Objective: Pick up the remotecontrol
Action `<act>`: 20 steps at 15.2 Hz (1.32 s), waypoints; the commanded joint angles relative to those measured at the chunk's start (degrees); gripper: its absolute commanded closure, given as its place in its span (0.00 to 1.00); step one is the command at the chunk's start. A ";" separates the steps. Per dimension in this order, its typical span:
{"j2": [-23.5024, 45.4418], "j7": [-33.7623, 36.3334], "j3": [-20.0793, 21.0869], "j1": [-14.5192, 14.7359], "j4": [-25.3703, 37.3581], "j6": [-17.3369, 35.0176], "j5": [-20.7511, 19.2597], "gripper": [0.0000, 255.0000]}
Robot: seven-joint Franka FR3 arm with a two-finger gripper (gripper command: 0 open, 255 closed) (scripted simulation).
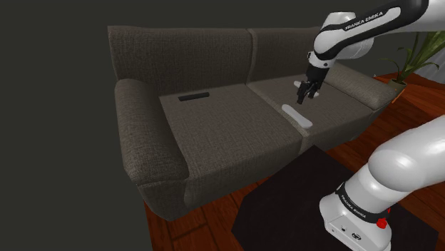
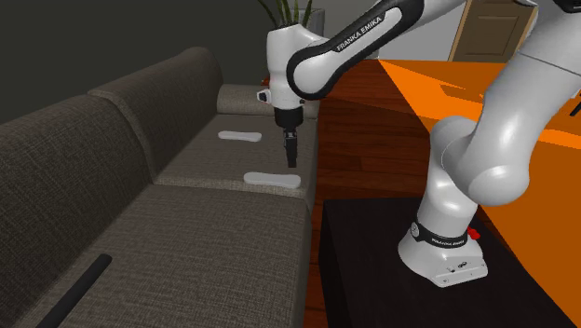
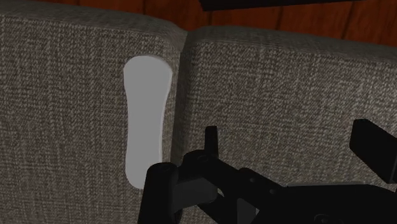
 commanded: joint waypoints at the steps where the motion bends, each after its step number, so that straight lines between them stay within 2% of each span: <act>1: 4.35 -1.67 -1.57 -0.25 1.42 3.39 0.88 0.00; 5: 13.20 -5.95 -4.33 -0.80 4.65 9.35 4.28 0.00; 9: 22.45 -11.35 -5.85 -2.00 9.08 14.02 9.84 0.00; 15: 36.20 -19.44 -4.63 -6.67 17.96 18.19 19.27 0.00; 20: 40.45 -21.43 -3.16 -8.25 19.31 20.88 21.91 0.00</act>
